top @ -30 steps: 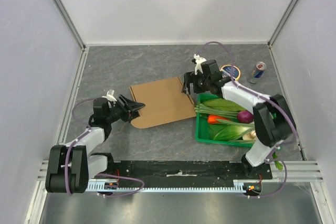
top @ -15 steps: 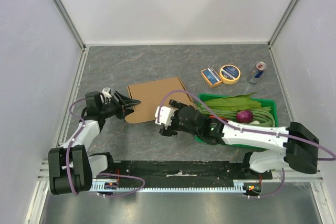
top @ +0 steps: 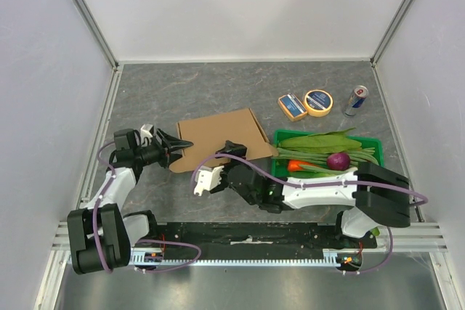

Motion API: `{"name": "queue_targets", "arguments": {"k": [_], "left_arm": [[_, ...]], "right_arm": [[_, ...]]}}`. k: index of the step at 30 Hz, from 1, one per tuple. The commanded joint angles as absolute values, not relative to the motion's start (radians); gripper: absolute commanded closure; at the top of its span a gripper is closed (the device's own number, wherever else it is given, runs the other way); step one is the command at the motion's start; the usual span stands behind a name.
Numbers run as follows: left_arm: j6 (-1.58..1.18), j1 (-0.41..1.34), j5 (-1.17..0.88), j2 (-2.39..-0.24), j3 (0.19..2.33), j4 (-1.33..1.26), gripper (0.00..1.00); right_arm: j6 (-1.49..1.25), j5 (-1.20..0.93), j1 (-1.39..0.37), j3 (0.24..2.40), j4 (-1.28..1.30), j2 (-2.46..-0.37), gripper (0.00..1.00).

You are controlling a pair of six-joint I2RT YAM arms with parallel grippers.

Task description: Fold the paper box

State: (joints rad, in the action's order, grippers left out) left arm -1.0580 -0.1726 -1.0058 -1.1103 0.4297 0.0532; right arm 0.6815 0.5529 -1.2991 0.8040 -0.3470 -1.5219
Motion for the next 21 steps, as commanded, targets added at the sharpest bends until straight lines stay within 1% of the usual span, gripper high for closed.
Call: {"name": "queue_targets", "arguments": {"k": [1,2,4,5,6,8,9,11,12,15,16,17,19,20,21], "left_arm": [[-1.091,-0.181,-1.117,-1.072,0.453,0.046,0.63],[-1.089,-0.181,-1.118,-1.071,0.449,0.046,0.63],[-1.086,-0.184,-1.120,-1.065,0.448,0.045,0.57],[-1.077,-0.186,-1.117,-1.057,0.449,0.040,0.54],[-1.068,-0.190,-1.114,-1.048,0.452,0.040,0.46],[-1.023,-0.192,-1.080,-1.007,0.469,0.044,0.36],[-1.011,-0.190,-1.062,-0.990,0.474,0.060,0.28],[-0.956,-0.190,-1.019,-0.960,0.495,0.069,0.23],[-0.916,-0.192,-1.000,-0.948,0.512,0.134,0.06],[-0.737,-0.193,-0.905,-0.916,0.598,0.268,0.04],[-0.695,-0.193,-0.882,-0.905,0.616,0.343,0.04],[-0.611,-0.193,-0.811,-0.894,0.664,0.386,0.04],[-0.548,-0.193,-0.721,-0.830,0.701,0.484,0.03],[-0.507,-0.195,-0.625,-0.800,0.730,0.514,0.02],[-0.491,-0.193,-0.580,-0.772,0.741,0.531,0.02]], "right_arm": [[0.854,0.681,-1.305,0.788,-0.610,-1.591,0.04],[0.865,0.680,-1.311,0.788,-0.621,-1.592,0.08],[0.867,0.670,-1.315,0.787,-0.621,-1.580,0.12],[0.859,0.654,-1.316,0.787,-0.605,-1.572,0.19],[0.845,0.644,-1.316,0.788,-0.589,-1.563,0.23],[0.838,0.631,-1.316,0.788,-0.565,-1.548,0.32],[0.835,0.630,-1.318,0.787,-0.560,-1.548,0.33],[0.828,0.630,-1.316,0.798,-0.526,-1.546,0.36],[0.815,0.618,-1.316,0.810,-0.496,-1.545,0.37],[0.773,0.603,-1.316,0.854,-0.402,-1.534,0.44],[0.753,0.594,-1.313,0.870,-0.387,-1.526,0.45],[0.736,0.577,-1.307,0.885,-0.324,-1.520,0.46],[0.691,0.484,-1.290,0.960,-0.229,-1.516,0.46],[0.655,0.450,-1.272,0.988,-0.128,-1.519,0.47],[0.638,0.425,-1.261,1.015,-0.086,-1.525,0.47]]}}
